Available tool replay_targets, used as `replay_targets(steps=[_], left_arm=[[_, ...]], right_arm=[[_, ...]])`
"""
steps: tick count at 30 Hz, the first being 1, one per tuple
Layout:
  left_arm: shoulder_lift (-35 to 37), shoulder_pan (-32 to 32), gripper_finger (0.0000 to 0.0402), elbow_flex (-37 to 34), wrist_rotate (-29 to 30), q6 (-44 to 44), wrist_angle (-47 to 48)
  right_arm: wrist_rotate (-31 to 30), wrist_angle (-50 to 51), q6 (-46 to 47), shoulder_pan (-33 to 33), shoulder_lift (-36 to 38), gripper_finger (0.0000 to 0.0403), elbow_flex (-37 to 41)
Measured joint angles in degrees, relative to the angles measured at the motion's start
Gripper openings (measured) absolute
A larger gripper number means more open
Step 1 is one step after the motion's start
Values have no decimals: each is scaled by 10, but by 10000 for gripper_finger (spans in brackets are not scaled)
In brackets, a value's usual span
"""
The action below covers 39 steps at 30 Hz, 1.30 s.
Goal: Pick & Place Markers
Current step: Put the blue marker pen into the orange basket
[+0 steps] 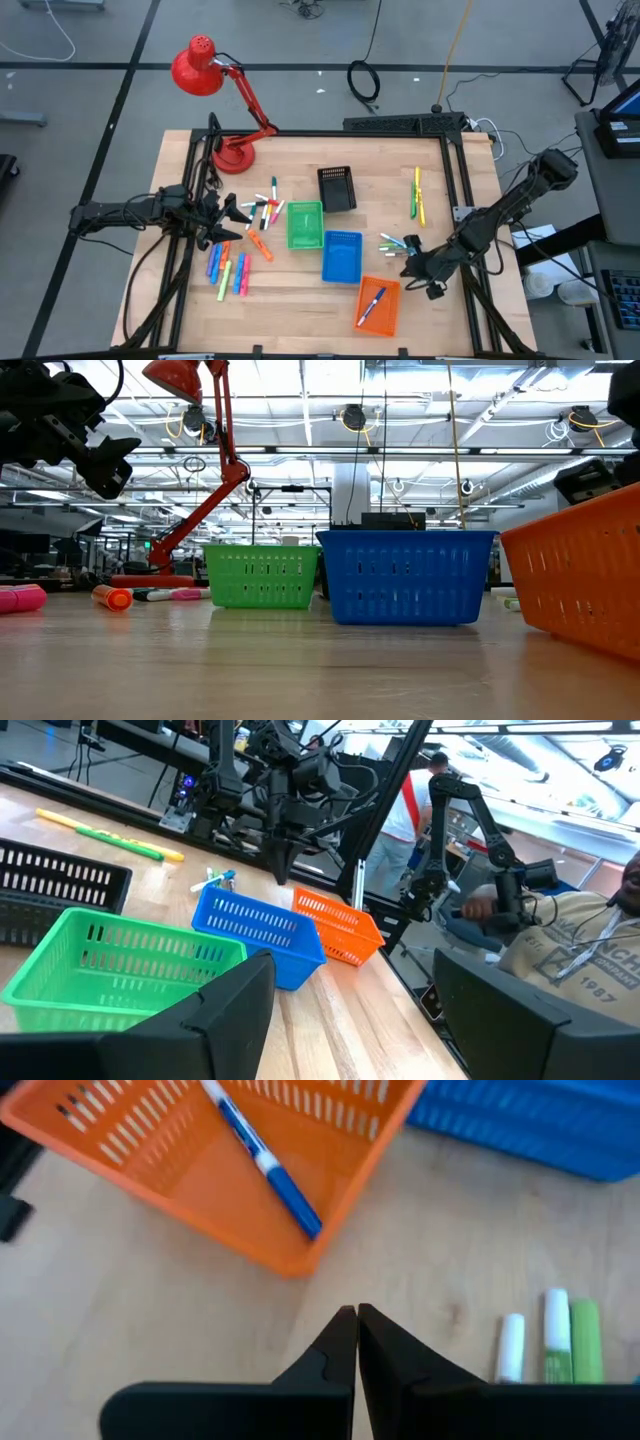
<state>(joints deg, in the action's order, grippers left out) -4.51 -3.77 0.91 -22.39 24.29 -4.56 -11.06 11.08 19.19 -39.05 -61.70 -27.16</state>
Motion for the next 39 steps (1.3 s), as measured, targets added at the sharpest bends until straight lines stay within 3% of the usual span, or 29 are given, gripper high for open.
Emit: replay_targets(steps=[9, 16, 21, 25, 31, 39], left_arm=[[0, 0, 274, 0, 0, 0, 0], [0, 0, 273, 0, 0, 0, 0], [0, 0, 274, 0, 0, 0, 0], [0, 0, 274, 0, 0, 0, 0], [0, 0, 273, 0, 0, 0, 0], [0, 0, 274, 0, 0, 0, 0]], right_arm=[[-146, 82, 83, 57, 21, 6, 0], [-143, 62, 106, 114, 14, 84, 21], [-142, 54, 101, 129, 13, 152, 24], [-142, 24, 100, 133, 9, 184, 24], [-145, 7, 99, 133, -29, 190, 24], [-144, 2, 105, 152, -80, 170, 24]])
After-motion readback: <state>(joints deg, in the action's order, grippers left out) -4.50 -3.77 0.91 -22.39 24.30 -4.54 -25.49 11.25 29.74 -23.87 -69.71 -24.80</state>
